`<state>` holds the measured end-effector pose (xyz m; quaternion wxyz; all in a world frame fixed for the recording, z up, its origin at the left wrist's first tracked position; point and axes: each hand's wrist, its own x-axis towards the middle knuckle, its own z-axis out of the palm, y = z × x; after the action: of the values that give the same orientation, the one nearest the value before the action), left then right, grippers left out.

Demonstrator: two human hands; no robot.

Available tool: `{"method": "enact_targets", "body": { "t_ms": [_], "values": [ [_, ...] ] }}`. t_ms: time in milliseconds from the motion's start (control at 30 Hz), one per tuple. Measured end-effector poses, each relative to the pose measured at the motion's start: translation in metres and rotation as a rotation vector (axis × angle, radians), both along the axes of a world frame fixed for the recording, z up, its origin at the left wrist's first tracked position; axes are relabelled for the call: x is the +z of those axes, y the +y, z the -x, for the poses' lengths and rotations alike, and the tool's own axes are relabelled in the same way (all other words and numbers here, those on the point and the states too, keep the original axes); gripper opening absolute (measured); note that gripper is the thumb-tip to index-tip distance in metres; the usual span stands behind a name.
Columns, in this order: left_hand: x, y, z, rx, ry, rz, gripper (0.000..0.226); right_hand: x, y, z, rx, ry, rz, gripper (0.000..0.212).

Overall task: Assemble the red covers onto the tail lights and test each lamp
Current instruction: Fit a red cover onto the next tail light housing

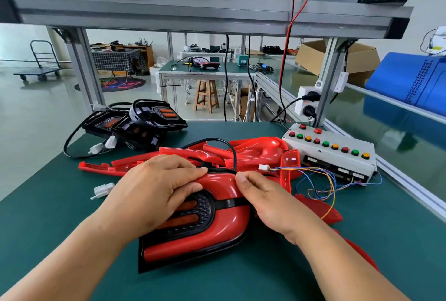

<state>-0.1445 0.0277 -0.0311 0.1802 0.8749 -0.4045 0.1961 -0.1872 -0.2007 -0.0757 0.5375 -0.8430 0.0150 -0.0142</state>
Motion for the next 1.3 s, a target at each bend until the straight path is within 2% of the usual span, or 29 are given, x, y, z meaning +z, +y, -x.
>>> {"method": "enact_targets", "body": {
  "t_ms": [167,267,400,533,667,800,900,1000,1100,1200,1300],
  "values": [
    [-0.001,0.002,-0.005,-0.046,-0.057,0.028,0.041,-0.008,0.011,-0.004,-0.001,0.09,-0.367,0.064],
    [-0.006,0.004,-0.011,-0.016,-0.042,0.084,0.044,-0.012,0.017,-0.005,-0.021,0.065,-0.526,0.061],
    [-0.01,0.014,-0.027,0.113,0.27,0.265,0.063,-0.014,0.019,-0.008,-0.109,-0.017,-0.48,0.072],
    [-0.019,0.025,-0.036,0.043,0.736,0.526,0.039,-0.017,0.013,-0.013,-0.144,-0.04,-0.546,0.072],
    [-0.028,0.017,-0.035,-0.048,0.912,0.737,0.034,-0.02,0.009,-0.015,-0.114,-0.087,-0.525,0.068],
    [-0.034,0.01,-0.035,-0.034,0.965,0.936,0.034,-0.021,0.007,-0.016,-0.092,-0.128,-0.522,0.078],
    [-0.036,0.008,-0.036,-0.051,1.068,0.984,0.037,-0.021,0.007,-0.017,-0.103,-0.147,-0.571,0.086],
    [-0.036,0.004,-0.035,-0.082,1.11,1.005,0.038,-0.023,0.007,-0.018,-0.113,-0.161,-0.603,0.078],
    [-0.039,-0.005,-0.032,-0.075,1.091,1.052,0.029,-0.023,0.009,-0.019,-0.137,-0.189,-0.578,0.078],
    [-0.044,-0.022,-0.027,0.016,1.047,1.092,0.028,-0.022,0.012,-0.023,-0.189,-0.25,-0.551,0.074],
    [-0.048,-0.032,-0.027,0.096,0.952,1.097,0.035,-0.019,0.013,-0.024,-0.234,-0.325,-0.534,0.054]
  ]
}}
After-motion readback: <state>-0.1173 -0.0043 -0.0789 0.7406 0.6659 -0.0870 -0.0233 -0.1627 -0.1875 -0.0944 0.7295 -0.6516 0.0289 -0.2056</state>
